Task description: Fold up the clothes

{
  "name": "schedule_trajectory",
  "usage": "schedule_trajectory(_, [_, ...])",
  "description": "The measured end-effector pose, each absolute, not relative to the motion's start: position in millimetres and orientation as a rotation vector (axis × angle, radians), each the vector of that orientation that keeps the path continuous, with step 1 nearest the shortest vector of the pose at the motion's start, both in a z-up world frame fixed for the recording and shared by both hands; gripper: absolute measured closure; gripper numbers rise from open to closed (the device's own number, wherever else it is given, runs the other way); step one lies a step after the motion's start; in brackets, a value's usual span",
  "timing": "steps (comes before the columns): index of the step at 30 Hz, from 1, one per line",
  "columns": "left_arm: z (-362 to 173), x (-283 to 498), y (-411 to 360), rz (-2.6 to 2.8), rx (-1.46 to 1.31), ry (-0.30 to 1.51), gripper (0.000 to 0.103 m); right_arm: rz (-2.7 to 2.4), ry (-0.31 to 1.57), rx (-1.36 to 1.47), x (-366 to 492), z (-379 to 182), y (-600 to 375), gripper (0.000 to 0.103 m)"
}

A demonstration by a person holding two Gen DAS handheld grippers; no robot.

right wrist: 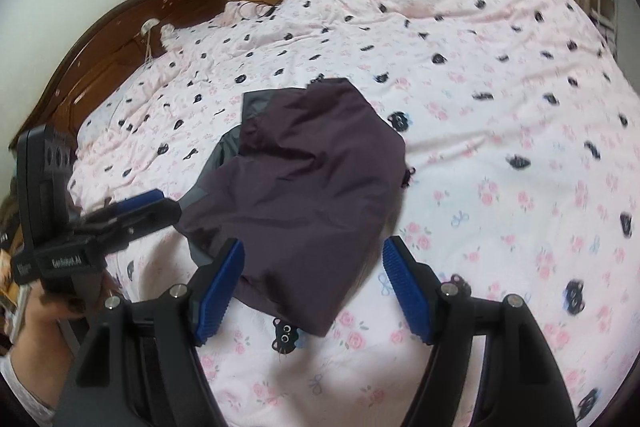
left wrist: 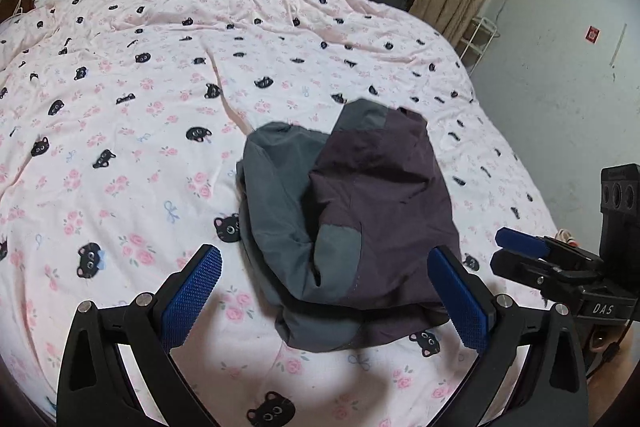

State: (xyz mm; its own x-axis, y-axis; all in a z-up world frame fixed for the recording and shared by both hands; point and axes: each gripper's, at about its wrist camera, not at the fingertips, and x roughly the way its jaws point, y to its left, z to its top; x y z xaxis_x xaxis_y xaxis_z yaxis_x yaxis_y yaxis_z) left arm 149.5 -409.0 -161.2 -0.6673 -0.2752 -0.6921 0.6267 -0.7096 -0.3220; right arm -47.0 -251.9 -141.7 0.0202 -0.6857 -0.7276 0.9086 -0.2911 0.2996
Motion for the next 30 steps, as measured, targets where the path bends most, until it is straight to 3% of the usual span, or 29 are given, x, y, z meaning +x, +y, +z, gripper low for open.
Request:
schedule_trajectory(9, [-178.2,142.0,-426.7,-2.303,0.877,0.857,0.001,-1.599,0.213,1.079,-66.3,-157.6,-252.4,0.030])
schedule_trajectory(17, [-227.1,140.1,-457.5,-2.256,0.905,1.150,0.001,-1.547,0.078,1.212,-84.8,-182.7,-267.0,0.026])
schedule_trajectory(30, [-231.1,125.6,-449.5,-2.340,0.903,1.108,0.001,-1.421,-0.156,1.390,-101.5,-236.6,-293.4,0.019])
